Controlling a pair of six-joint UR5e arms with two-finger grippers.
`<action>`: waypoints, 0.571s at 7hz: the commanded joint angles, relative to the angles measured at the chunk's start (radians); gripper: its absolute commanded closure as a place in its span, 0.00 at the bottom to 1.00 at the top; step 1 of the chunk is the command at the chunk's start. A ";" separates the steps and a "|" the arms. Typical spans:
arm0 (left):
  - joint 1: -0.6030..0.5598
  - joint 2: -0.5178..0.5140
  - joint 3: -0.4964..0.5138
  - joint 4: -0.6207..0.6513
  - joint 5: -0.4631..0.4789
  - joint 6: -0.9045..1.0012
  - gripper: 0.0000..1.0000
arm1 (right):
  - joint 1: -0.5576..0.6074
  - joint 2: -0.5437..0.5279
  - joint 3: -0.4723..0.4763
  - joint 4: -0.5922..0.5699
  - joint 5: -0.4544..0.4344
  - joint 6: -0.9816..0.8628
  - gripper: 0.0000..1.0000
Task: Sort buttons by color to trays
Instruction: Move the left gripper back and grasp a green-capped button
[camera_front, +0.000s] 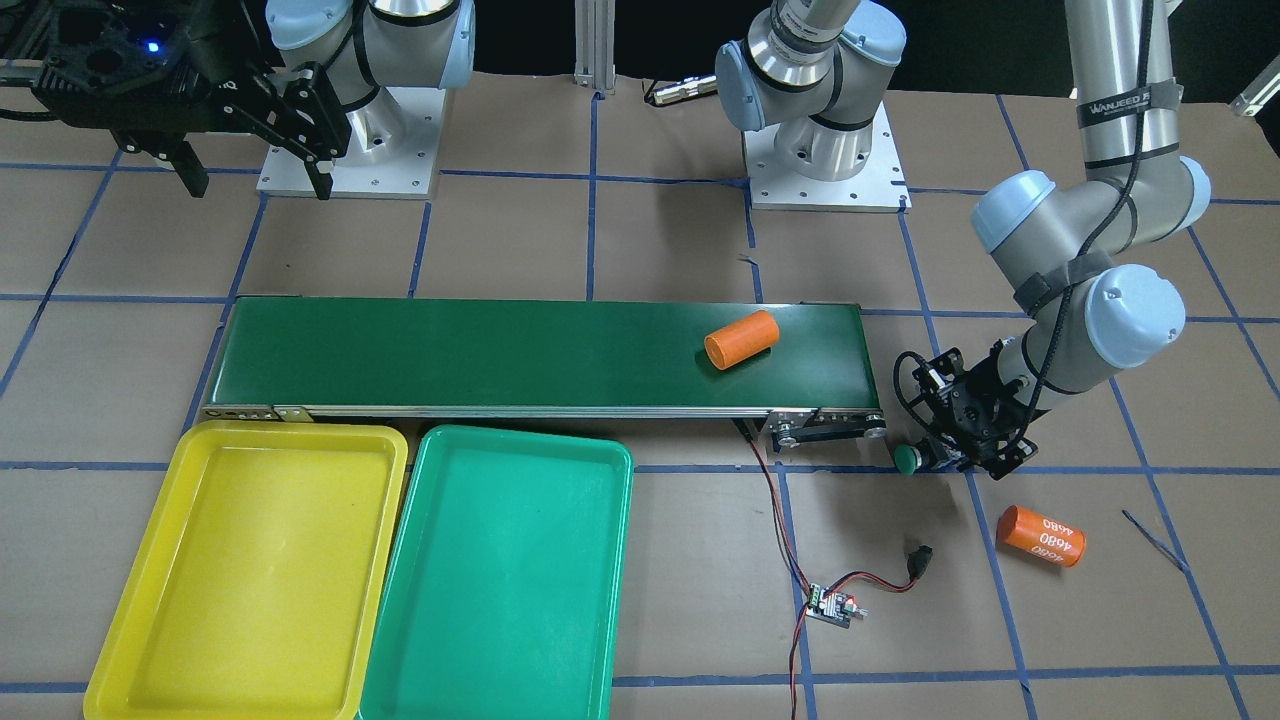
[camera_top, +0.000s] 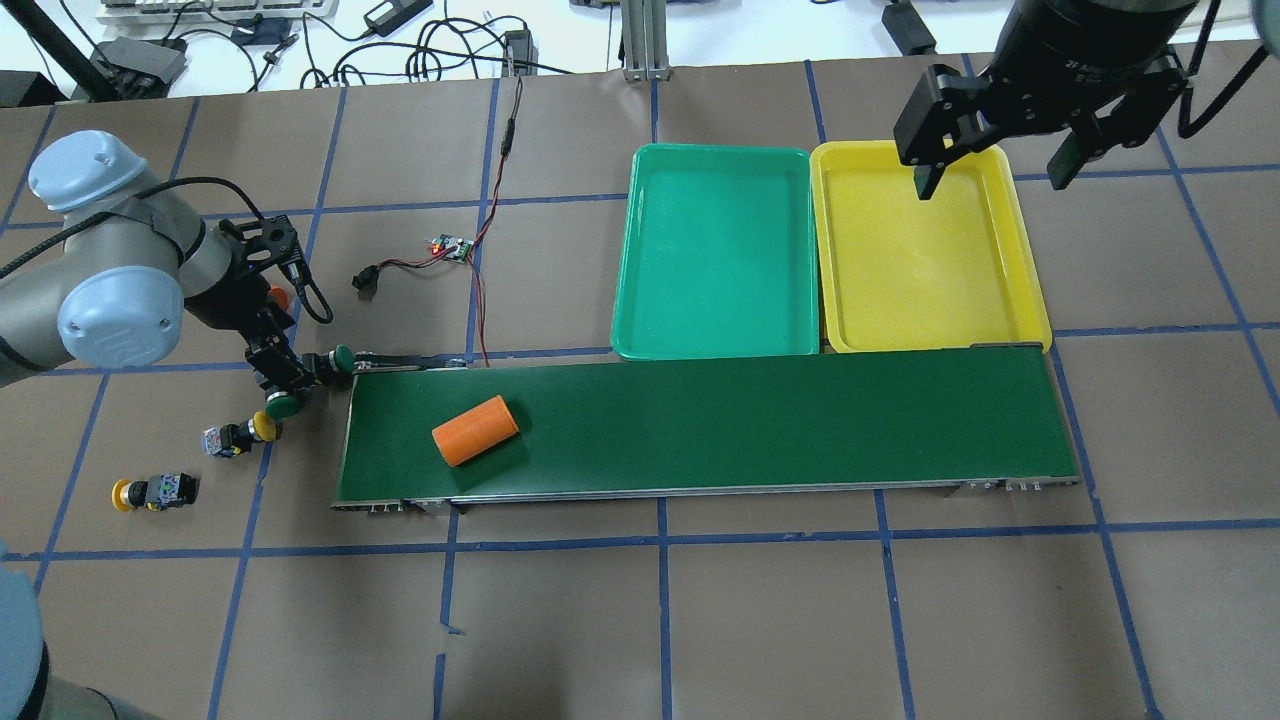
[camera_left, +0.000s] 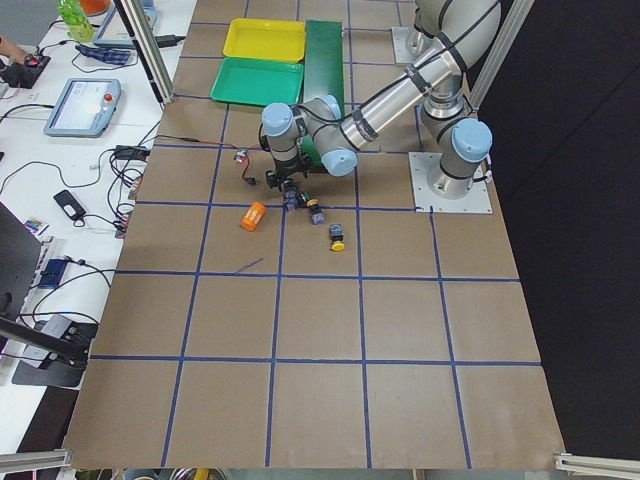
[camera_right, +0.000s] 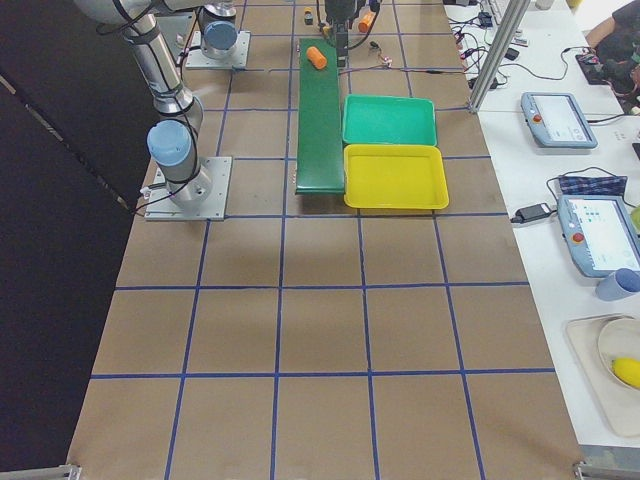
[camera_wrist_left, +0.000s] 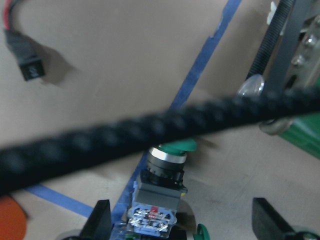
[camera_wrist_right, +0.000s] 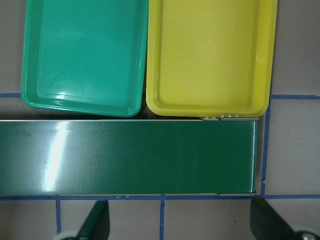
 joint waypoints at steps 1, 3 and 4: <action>0.001 -0.050 -0.020 0.122 -0.004 0.004 0.00 | 0.000 0.000 0.000 0.000 -0.001 0.000 0.00; -0.004 -0.061 -0.084 0.251 0.004 0.010 0.49 | 0.000 0.000 0.000 0.000 0.000 0.000 0.00; -0.005 -0.047 -0.118 0.350 0.012 0.003 0.99 | 0.000 0.000 0.000 0.000 -0.001 0.000 0.00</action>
